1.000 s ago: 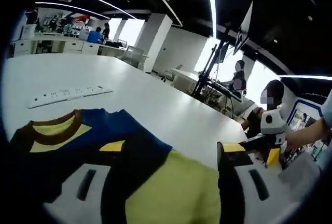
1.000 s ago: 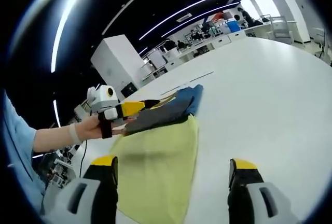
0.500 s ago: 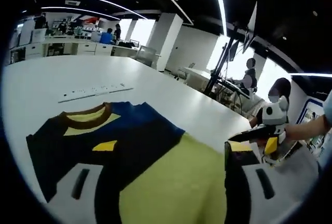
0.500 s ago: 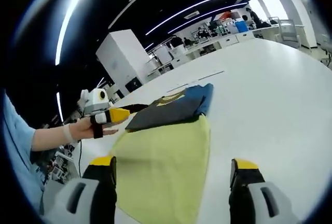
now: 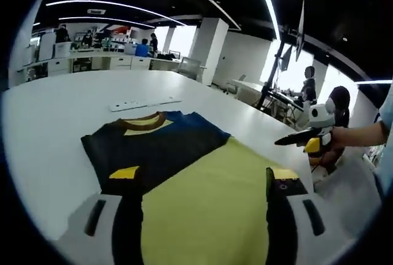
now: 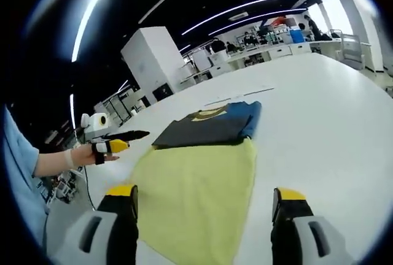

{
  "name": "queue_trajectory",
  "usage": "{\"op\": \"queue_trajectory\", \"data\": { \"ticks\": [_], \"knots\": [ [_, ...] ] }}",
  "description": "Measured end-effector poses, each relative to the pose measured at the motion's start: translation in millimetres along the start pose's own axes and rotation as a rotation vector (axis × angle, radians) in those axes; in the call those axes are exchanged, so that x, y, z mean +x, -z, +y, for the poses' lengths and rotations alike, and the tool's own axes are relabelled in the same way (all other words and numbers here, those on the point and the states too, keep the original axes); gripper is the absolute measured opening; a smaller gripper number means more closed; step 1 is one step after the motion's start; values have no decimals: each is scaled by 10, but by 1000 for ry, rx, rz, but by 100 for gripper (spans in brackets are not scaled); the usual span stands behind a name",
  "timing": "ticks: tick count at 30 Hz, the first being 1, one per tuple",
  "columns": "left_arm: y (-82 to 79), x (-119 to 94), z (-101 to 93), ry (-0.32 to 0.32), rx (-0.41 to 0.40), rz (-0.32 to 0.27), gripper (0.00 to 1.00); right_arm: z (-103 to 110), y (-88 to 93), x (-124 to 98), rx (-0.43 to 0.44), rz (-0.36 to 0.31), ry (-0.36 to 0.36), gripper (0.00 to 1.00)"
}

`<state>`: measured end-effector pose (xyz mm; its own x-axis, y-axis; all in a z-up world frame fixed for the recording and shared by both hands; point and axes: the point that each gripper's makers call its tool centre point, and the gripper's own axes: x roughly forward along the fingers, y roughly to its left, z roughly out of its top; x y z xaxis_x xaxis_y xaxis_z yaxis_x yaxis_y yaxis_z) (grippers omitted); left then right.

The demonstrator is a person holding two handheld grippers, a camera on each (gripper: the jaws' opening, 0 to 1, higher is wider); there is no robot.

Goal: Fold the garment on the visible template until the final outline fits inside the template.

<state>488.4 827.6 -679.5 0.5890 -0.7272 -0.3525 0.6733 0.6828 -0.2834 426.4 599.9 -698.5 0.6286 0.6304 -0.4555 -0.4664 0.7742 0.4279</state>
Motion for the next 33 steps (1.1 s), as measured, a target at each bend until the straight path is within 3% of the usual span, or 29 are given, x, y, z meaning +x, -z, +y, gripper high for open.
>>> {"op": "queue_trajectory", "data": {
  "ticks": [12,20,29,33],
  "knots": [
    [245,-632,79,-101,-82,-21,78,74,-5,-142,-47,12,11,91],
    [442,-1031,40,-131,-133,-17,72,50,142,-265,-73,36,24,89],
    [661,-1176,-50,-120,-179,14,65,-33,274,-401,-53,44,40,86],
    [767,-1228,-125,-98,-203,41,56,-39,354,-458,-41,60,25,75]
  ]
}}
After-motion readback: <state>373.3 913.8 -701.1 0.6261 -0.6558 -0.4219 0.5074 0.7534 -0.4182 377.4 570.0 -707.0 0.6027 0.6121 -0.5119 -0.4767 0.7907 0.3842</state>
